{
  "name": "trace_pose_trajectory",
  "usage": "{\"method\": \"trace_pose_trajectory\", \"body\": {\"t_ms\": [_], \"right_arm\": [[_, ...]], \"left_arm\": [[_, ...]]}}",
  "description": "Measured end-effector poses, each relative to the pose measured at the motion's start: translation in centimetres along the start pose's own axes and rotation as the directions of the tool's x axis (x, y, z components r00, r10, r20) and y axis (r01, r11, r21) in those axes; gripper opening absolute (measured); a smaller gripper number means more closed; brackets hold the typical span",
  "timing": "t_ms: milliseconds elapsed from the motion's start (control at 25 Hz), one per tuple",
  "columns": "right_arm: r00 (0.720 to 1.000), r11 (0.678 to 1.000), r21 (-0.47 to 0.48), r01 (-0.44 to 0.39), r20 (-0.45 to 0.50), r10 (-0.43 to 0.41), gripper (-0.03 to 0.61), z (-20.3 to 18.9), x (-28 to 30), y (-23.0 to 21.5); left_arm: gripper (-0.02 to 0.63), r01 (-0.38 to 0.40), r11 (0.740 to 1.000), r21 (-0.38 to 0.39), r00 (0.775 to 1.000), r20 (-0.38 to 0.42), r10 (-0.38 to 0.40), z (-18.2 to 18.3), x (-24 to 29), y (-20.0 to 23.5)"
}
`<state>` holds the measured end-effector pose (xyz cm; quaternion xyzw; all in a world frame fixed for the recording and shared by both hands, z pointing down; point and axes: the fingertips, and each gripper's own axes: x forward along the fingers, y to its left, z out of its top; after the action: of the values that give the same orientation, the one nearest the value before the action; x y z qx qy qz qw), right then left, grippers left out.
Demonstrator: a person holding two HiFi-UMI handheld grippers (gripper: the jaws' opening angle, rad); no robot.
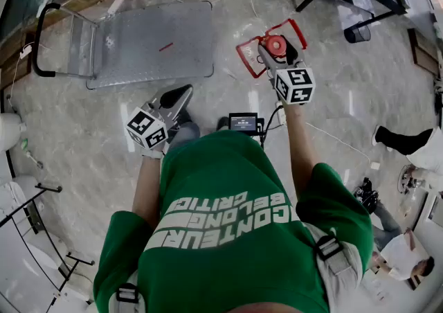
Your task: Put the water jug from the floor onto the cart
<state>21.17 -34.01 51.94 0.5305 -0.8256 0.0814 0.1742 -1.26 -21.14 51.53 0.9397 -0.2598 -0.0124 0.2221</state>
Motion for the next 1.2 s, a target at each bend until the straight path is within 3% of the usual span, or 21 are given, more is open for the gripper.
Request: {"method": "trace_pose_trajectory", "body": {"t_ms": [280,600,800,1200], "right_arm": [[0.998,0.999,-0.04,-0.013,0.066,0.015,0.301,3.4,1.2,-0.5],[0.999,0.996,-0.086,-0.03,0.031,0.032,0.301,4.4,5.0,0.1],[0.999,0.994,-0.096,-0.042,-0.026,0.039,0.301,2.5,5.6,2.2],[0.994,0.991,-0.107,-0.083,-0.077,0.075,0.301,3.4,9.9,6.4]], "left_arm": [[0.008,-0.002,1.0,-0.003,1.0,0.007,0.002,-0.2,0.9,2.0],[0.008,-0.013,1.0,-0.003,0.999,0.034,0.013,1.9,0.6,6.4],[0.008,-0.028,0.999,-0.016,0.999,0.039,0.028,1.7,-1.6,7.9],[0.008,-0.045,0.999,-0.023,0.997,0.054,0.046,3.6,-6.8,13.3]]}}
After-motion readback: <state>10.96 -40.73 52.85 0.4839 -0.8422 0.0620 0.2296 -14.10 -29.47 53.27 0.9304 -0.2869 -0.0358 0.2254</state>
